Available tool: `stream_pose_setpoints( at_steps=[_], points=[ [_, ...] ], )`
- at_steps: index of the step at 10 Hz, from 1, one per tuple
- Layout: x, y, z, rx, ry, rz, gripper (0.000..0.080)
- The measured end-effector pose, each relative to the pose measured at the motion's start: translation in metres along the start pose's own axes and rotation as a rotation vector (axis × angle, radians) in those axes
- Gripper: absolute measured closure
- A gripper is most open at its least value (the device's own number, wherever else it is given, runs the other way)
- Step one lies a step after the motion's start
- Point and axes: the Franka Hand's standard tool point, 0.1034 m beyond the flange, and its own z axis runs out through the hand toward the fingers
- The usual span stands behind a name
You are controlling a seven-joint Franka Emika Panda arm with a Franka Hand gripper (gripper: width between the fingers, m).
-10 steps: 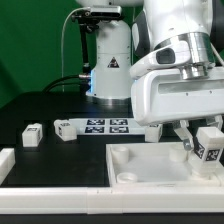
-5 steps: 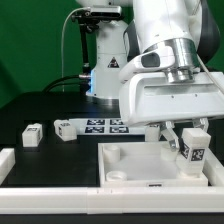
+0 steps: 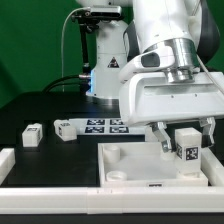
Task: Assemble one leg
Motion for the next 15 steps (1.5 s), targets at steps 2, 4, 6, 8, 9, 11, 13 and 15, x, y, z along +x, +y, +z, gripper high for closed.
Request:
stream_pose_setpoints(
  at_steps=[2, 4, 6, 8, 9, 11, 13, 15],
  points=[
    [0.000, 0.000, 0.000, 0.000, 0.000, 0.000, 0.0157],
    [0.000, 0.000, 0.000, 0.000, 0.000, 0.000, 0.0150],
    [0.000, 0.000, 0.000, 0.000, 0.000, 0.000, 0.0150],
    [-0.001, -0.001, 0.000, 0.008, -0.023, 0.002, 0.0150],
    [0.001, 0.005, -0.003, -0.006, -0.015, 0.025, 0.0150],
    [-0.002, 0.003, -0.005, 0.015, -0.107, 0.116, 0.0150],
    [-0.001, -0.011, -0.010, 0.085, -0.353, 0.182, 0.0150],
    [0.004, -0.014, -0.009, 0.128, -0.522, 0.184, 0.0150]
  ],
)
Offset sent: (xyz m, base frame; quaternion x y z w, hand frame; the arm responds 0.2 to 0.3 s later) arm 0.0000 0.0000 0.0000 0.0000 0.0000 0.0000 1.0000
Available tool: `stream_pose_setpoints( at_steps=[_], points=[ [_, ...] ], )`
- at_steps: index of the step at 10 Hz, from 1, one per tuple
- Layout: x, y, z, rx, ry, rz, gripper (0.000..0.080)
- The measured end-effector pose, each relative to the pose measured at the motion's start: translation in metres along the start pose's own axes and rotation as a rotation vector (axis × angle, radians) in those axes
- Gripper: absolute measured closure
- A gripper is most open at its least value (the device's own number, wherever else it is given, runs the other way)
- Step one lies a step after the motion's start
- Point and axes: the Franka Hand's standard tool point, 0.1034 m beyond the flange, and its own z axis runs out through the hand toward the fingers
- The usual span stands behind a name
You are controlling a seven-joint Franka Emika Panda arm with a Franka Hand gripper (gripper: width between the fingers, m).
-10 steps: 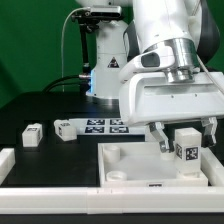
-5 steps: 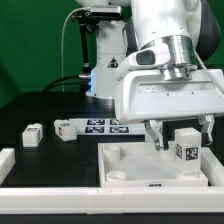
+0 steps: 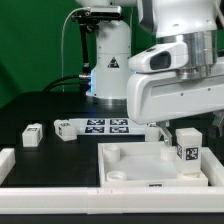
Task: Assemble one leg
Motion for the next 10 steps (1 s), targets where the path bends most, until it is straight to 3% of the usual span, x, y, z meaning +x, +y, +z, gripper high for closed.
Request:
stream_pose_setpoints(
  at_steps=[1, 7, 8, 9, 10],
  points=[
    [0.000, 0.000, 0.001, 0.012, -0.043, 0.001, 0.0150],
    [0.006, 0.011, -0.001, 0.003, -0.009, 0.008, 0.0159],
    [0.006, 0.011, -0.001, 0.003, -0.009, 0.008, 0.0335],
    [0.006, 0.011, -0.001, 0.003, -0.009, 0.009, 0.0335],
    [0.006, 0.011, -0.001, 0.003, -0.009, 0.009, 0.0510]
  ],
)
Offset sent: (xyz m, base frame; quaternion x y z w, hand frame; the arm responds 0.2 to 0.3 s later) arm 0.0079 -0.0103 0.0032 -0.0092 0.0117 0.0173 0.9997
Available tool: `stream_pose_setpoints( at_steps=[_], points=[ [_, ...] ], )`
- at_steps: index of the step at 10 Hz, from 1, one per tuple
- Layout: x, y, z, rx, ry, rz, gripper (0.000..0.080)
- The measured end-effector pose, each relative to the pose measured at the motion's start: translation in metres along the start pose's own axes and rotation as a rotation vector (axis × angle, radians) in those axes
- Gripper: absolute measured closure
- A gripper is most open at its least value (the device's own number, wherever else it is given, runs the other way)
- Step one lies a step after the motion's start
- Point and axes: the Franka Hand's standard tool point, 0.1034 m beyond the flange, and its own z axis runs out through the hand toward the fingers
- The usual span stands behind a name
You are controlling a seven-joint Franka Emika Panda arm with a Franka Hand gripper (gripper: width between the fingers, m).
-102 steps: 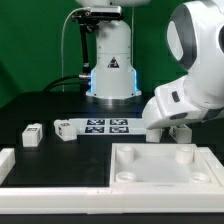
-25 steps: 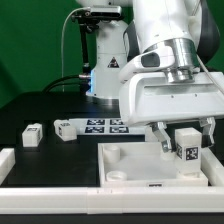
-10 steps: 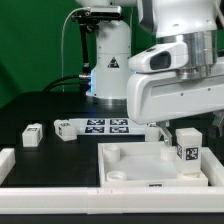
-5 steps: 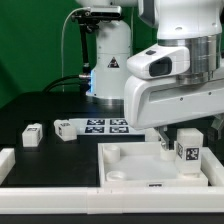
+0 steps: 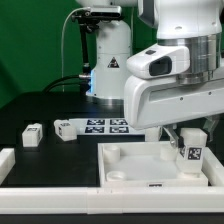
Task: Assemble one leg
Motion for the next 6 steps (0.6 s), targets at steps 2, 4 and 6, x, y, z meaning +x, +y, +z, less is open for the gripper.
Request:
stream_pose_setpoints(
  at_steps=[2, 4, 6],
  points=[
    [-0.0001, -0.0003, 0.0003, 0.001, 0.000, 0.033, 0.0509],
    [-0.0003, -0.0002, 0.0007, 0.001, -0.001, 0.039, 0.0509],
    [0.0016, -0.0006, 0.0016, 0.030, 0.039, 0.434, 0.0509]
  ],
)
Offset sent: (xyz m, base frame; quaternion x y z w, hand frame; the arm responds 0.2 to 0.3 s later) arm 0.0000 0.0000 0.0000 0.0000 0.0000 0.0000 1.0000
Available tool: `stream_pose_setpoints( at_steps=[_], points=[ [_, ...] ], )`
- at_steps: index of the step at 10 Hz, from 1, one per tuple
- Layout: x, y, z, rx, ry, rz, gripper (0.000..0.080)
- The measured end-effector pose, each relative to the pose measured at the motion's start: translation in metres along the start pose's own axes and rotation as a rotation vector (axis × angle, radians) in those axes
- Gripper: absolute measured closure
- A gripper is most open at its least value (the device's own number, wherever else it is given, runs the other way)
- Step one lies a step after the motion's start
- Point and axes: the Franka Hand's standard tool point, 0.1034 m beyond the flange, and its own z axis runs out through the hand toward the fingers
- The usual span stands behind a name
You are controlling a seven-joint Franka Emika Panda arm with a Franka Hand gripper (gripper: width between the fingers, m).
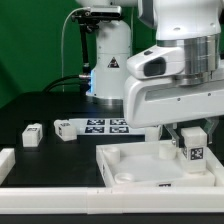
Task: Assemble one leg
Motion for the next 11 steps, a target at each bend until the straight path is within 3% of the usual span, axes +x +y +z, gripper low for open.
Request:
stream_pose_setpoints(
  at_steps=[6, 8, 11],
  points=[
    [0.000, -0.014, 0.004, 0.059, 0.044, 0.831, 0.0508],
    [0.000, -0.015, 0.004, 0.073, 0.033, 0.987, 0.0508],
    [0.000, -0.015, 0.004, 0.077, 0.031, 1.008, 0.0508]
  ],
)
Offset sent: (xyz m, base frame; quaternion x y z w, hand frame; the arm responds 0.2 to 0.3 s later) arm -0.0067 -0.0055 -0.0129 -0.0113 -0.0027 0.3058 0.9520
